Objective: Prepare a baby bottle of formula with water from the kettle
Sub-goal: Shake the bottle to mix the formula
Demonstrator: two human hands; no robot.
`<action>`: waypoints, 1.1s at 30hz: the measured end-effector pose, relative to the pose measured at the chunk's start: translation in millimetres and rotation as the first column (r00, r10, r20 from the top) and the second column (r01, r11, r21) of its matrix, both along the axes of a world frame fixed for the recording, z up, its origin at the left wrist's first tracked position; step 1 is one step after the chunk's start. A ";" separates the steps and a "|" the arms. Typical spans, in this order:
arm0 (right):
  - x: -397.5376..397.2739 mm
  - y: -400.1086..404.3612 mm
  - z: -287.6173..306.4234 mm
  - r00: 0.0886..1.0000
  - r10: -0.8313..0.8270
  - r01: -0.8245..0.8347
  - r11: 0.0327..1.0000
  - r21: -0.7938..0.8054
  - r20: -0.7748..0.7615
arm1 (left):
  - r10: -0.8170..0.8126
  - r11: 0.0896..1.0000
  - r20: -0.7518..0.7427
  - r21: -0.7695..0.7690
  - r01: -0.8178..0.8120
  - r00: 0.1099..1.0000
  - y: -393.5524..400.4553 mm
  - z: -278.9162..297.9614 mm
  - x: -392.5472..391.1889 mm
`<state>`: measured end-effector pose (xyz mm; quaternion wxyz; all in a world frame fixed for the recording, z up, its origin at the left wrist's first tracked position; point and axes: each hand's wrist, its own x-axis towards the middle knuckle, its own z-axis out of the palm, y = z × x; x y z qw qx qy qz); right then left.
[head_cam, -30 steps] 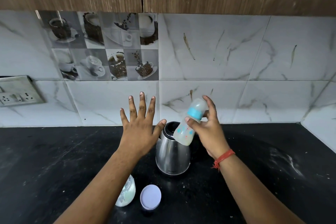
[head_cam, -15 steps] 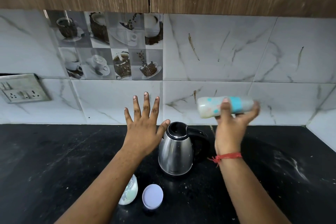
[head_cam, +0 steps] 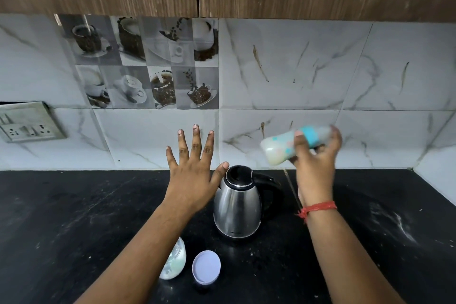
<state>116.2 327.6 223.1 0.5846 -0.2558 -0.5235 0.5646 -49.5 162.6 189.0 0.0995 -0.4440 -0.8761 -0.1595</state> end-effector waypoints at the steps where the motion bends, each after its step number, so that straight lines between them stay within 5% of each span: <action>1: -0.8 -0.9 1.8 0.990 -0.028 0.023 0.999 -0.038 -0.136 | 0.000 1.000 0.003 -0.002 0.000 1.000 -0.2 -0.8 -0.8; 3: -8.1 -9.0 -2.9 0.998 -0.069 0.069 0.994 0.081 -0.007 | -0.005 1.000 0.013 -0.007 0.005 1.000 0.0 -2.1 -1.0; 5: -14.6 -17.1 -16.8 0.888 0.061 -0.182 0.957 0.225 0.456 | -0.011 1.000 0.012 0.000 0.011 1.000 1.1 -1.6 -0.4; 6: -14.1 -17.2 -20.9 0.835 0.099 -0.248 0.945 0.211 0.541 | -0.012 1.000 0.008 0.005 0.012 1.000 0.9 -1.1 -0.1; 7: -11.6 -13.8 -18.5 0.849 0.076 -0.216 0.953 0.214 0.522 | -0.012 1.000 0.005 0.010 0.012 1.000 0.3 -0.6 -0.6; 9: -3.3 -9.1 -4.2 0.978 -0.040 0.006 0.986 0.166 0.203 | -0.002 1.000 0.006 0.010 0.002 1.000 -0.7 -0.6 -1.9; 11: -4.4 -5.8 -6.9 0.995 -0.099 0.100 0.985 0.140 -0.016 | 0.009 1.000 0.017 0.001 -0.009 1.000 -1.5 -1.7 -3.5; 14: -14.1 -9.5 -32.0 0.898 0.118 -0.192 0.972 0.137 0.423 | 0.002 1.000 0.016 -0.006 -0.002 1.000 -0.7 -1.8 -2.9; 15: -12.9 -6.2 -36.5 0.874 0.169 -0.224 0.972 0.069 0.456 | -0.001 1.000 0.013 -0.004 0.001 1.000 -0.1 -1.3 -2.4; 16: -9.1 0.0 -35.5 0.909 0.135 -0.161 0.987 0.032 0.394 | -0.001 1.000 0.009 -0.001 0.001 1.000 0.4 -0.4 -2.2; 18: -1.2 10.0 -20.9 0.999 -0.034 0.028 0.990 -0.138 -0.042 | 0.008 1.000 0.007 -0.007 -0.008 1.000 -0.1 -0.9 -3.2; 20: -1.2 11.7 -20.9 0.974 -0.137 0.102 0.976 -0.190 -0.181 | 0.010 1.000 0.013 -0.016 -0.009 1.000 -1.5 -2.8 -4.0; 22: -6.1 2.9 -30.1 0.988 0.003 0.003 0.999 -0.040 0.157 | 0.007 1.000 0.013 -0.017 -0.006 1.000 -0.6 -3.6 -4.6; 24: -8.1 -1.3 -35.5 0.883 0.190 -0.207 0.978 -0.008 0.429 | 0.004 1.000 0.007 -0.020 -0.004 1.000 0.5 -3.1 -4.2; 25: -6.5 0.9 -31.2 0.901 0.171 -0.184 0.983 -0.007 0.399 | 0.001 1.000 0.003 -0.020 -0.001 1.000 1.1 -3.0 -4.1; 28: -2.4 4.3 -13.2 0.994 -0.027 0.017 0.995 -0.098 -0.102 | -0.001 1.000 0.000 -0.024 0.001 1.000 2.1 -3.1 -4.3; 29: -4.2 1.3 -12.7 0.991 -0.059 0.053 0.997 -0.052 -0.117 | -0.001 1.000 0.001 -0.026 0.001 1.000 2.1 -3.3 -4.7; 31: -11.1 -8.5 -22.8 0.960 -0.032 -0.016 0.985 0.170 0.277 | -0.006 1.000 -0.003 -0.029 0.006 1.000 3.3 -3.3 -3.5; 32: -12.6 -13.1 -30.6 0.863 0.052 -0.177 0.963 0.203 0.503 | -0.010 1.000 -0.006 -0.022 0.010 1.000 4.0 -2.7 -2.8; 33: -13.3 -13.2 -33.1 0.816 0.104 -0.237 0.957 0.166 0.569 | -0.012 1.000 -0.009 -0.013 0.012 1.000 4.4 -1.9 -2.4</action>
